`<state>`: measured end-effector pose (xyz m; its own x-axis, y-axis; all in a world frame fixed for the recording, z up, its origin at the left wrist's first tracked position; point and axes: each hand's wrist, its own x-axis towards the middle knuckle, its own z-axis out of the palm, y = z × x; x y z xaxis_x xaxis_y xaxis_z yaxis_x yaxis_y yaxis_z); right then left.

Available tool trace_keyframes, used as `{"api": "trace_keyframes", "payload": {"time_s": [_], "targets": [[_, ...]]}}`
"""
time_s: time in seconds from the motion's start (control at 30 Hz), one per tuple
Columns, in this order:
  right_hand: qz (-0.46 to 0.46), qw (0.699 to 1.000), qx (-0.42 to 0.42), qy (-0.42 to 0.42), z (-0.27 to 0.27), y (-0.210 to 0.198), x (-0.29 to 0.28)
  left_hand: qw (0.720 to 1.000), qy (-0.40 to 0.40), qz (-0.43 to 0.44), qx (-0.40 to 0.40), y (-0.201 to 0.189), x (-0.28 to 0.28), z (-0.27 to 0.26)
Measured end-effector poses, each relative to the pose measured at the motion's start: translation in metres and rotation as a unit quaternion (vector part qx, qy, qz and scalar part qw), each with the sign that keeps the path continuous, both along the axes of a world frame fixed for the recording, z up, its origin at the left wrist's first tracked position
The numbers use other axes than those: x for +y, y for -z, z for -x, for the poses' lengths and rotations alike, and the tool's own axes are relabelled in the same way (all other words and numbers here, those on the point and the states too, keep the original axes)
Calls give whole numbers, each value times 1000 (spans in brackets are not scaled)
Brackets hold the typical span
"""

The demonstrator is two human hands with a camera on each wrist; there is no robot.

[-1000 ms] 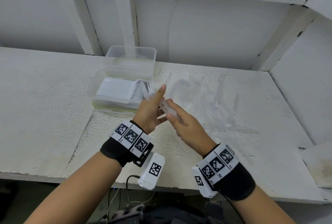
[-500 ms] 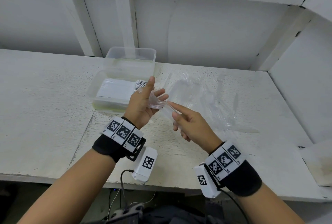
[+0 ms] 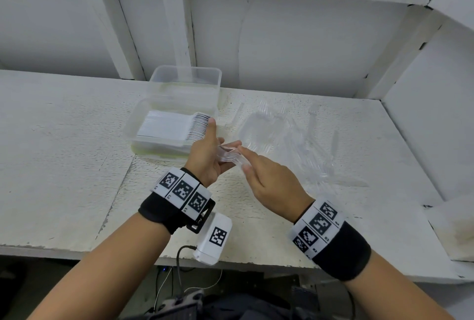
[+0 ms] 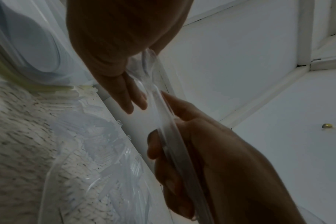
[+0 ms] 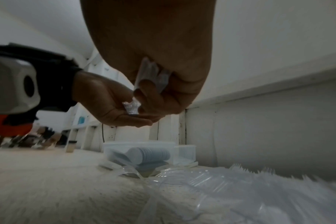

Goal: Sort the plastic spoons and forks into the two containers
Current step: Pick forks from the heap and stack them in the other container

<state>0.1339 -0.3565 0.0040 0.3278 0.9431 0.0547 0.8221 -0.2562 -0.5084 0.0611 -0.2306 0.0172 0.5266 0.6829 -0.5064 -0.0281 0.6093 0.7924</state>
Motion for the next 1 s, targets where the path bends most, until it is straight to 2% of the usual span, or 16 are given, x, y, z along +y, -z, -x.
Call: {"api": "trace_keyframes", "payload": {"time_s": [0.1,0.27,0.47,0.7,0.83,0.9,1.0], "targets": [[67,994,-88,-24,-1,-2,-1,1000,-3,-3,23,0,0,-1],[79,993,-84,-16,-7,-10,-4,998,9,-31,56,4,2,1],[71,994,-77,-5,-11,-11,-4,1000,16,1,-20,2,2,4],[71,995,-73,-5,-12,-14,-1,994,-39,57,-82,5,8,2],[86,988,-122,-32,-14,-21,3,989,-74,70,-105,2,17,0],[87,983,-156,-45,-18,-30,7,989,-70,62,-112,-1,22,-1],[80,978,-184,-59,-29,-53,16,996,-11,-8,-85,-11,30,-2]]}}
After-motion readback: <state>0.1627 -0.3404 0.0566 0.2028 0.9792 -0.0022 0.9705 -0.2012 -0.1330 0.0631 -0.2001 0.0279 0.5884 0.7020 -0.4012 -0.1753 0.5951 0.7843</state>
